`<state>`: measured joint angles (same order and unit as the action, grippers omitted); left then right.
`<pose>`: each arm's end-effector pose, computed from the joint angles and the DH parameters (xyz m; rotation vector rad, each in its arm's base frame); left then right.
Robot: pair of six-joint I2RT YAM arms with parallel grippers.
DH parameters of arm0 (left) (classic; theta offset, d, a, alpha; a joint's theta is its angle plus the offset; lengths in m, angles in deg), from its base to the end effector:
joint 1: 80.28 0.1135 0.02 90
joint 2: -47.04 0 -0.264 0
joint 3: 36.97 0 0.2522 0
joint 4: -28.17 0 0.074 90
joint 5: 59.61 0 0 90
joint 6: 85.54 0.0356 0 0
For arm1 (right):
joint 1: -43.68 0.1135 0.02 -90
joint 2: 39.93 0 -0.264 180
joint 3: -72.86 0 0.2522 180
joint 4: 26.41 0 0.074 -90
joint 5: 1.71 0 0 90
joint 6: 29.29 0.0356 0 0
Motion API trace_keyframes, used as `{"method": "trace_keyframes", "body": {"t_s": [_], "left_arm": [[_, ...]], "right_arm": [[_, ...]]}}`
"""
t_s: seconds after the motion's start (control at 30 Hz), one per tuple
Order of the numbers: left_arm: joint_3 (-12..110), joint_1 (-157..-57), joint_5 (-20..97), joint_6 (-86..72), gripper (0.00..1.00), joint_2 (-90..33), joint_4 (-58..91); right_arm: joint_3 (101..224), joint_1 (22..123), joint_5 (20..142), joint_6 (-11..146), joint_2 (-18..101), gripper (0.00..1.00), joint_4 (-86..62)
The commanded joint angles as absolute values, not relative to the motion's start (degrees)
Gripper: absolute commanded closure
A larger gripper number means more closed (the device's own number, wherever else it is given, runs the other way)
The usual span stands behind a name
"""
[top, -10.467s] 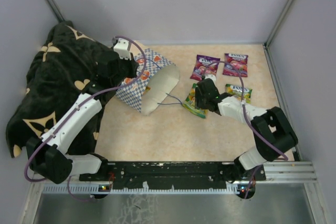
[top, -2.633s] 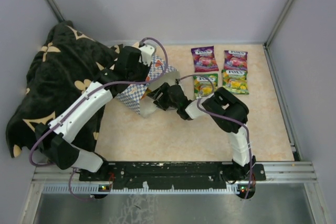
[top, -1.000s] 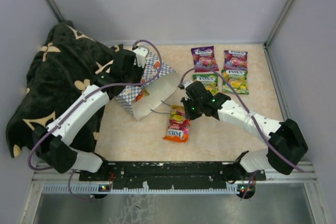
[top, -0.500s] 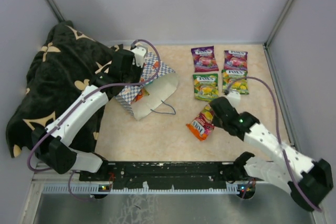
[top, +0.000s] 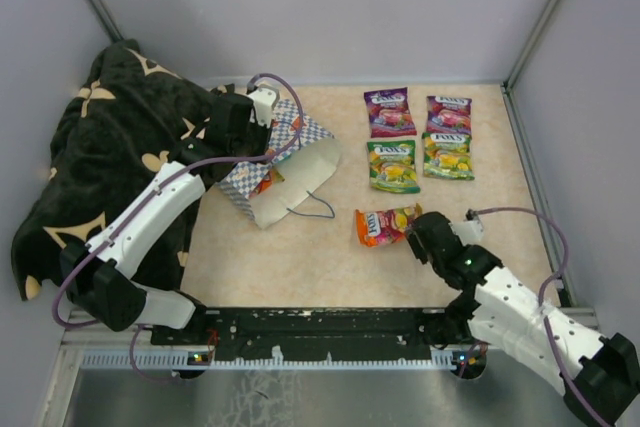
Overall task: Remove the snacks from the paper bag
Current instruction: Place the snack at the center of the board.
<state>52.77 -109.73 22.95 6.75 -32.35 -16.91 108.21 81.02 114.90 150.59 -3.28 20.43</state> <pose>0.2716 -0.1481 0.3560 0.5230 2.1102 -0.1298 0.1138 0.0667 0.1865 1.2348 2.0199 0.5600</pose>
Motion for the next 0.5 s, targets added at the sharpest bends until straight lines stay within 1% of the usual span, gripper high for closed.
{"method": "trace_keyframes", "body": {"t_s": [0.0, 0.1, 0.13, 0.17, 0.23, 0.3, 0.33, 0.37, 0.4, 0.43, 0.47], "left_arm": [[52.9, -109.1, 23.7, 6.0, 1.0, -32.8, -15.8], [52.8, -109.1, 23.7, 5.8, 1.0, -32.9, -15.9], [52.8, -109.0, 23.8, 5.8, 1.0, -33.0, -15.9], [52.7, -109.0, 23.7, 5.8, 1.0, -33.0, -15.9], [52.4, -108.9, 23.8, 5.7, 1.0, -33.2, -15.9], [52.4, -108.6, 24.3, 5.6, 1.0, -33.5, -15.9], [52.4, -108.5, 24.7, 5.6, 1.0, -33.7, -15.9], [52.5, -108.5, 24.9, 5.6, 1.0, -33.8, -15.9], [52.5, -108.3, 25.2, 5.5, 1.0, -34.0, -15.9], [52.6, -108.2, 25.4, 5.5, 1.0, -34.1, -15.9], [52.6, -108.1, 25.5, 5.5, 1.0, -34.2, -15.9]], "right_arm": [[115.8, 80.7, 120.6, 161.3, 3.3, 1.0, 16.2], [117.7, 80.8, 119.2, 162.0, 6.4, 1.0, 15.9], [117.9, 80.8, 118.2, 161.7, 7.0, 0.96, 15.6], [118.1, 80.8, 117.5, 161.0, 7.5, 0.89, 15.4], [118.8, 80.8, 116.3, 160.1, 7.9, 0.77, 16.6], [119.5, 80.9, 115.6, 158.6, 7.9, 0.6, 18.8], [119.9, 80.9, 115.4, 157.1, 7.8, 0.45, 19.5], [120.7, 80.9, 115.0, 155.6, 7.8, 0.27, 20.8], [121.7, 80.9, 114.6, 154.0, 7.9, 0.13, 22.6], [122.9, 80.8, 114.4, 152.1, 8.1, 0.03, 24.5], [124.2, 80.8, 114.0, 149.5, 8.3, 0.01, 26.5]]}}
